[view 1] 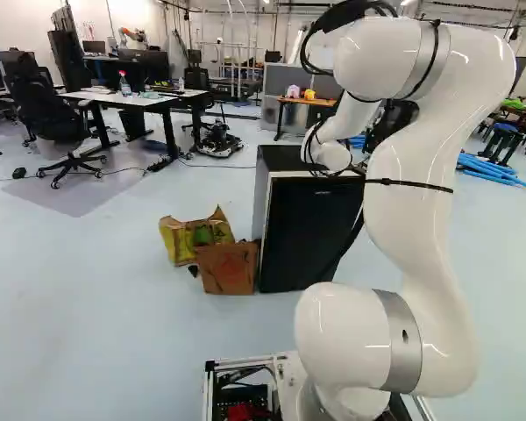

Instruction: Grab a drink from the fridge

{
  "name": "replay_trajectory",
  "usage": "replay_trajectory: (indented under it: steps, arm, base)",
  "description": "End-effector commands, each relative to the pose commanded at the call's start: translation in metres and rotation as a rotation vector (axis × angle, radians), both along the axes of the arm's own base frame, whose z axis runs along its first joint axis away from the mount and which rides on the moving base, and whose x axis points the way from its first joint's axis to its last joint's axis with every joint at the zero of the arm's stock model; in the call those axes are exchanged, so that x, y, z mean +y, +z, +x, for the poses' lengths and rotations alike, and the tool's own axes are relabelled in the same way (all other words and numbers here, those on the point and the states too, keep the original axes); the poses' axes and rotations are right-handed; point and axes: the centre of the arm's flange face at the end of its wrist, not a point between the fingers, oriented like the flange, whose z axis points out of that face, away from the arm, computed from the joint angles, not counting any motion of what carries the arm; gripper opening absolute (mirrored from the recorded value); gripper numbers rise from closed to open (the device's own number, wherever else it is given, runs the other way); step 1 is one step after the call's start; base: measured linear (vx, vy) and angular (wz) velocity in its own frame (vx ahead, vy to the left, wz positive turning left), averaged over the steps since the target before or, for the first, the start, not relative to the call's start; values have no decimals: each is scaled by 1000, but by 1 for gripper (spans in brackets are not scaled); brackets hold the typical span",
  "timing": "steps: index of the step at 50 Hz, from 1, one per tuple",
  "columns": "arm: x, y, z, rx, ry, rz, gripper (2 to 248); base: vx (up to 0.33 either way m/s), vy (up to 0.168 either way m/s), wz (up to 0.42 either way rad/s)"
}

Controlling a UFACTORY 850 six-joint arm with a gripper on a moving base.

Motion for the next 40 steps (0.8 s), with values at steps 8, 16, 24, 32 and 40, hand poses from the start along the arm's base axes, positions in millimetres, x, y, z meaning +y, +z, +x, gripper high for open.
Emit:
replay_trajectory:
  steps: [8, 16, 24, 32, 40]
  arm:
    - [6, 1, -6, 4, 6, 1, 101]
    - [13, 3, -14, 9, 14, 2, 101]
    - [22, 5, -24, 16, 23, 3, 101]
    - [33, 7, -37, 24, 35, 4, 101]
    - [45, 9, -52, 33, 48, 5, 101]
  base:
    - [0, 0, 0]
    - [0, 0, 0]
    - [0, 0, 0]
    - [0, 0, 0]
    - [0, 0, 0]
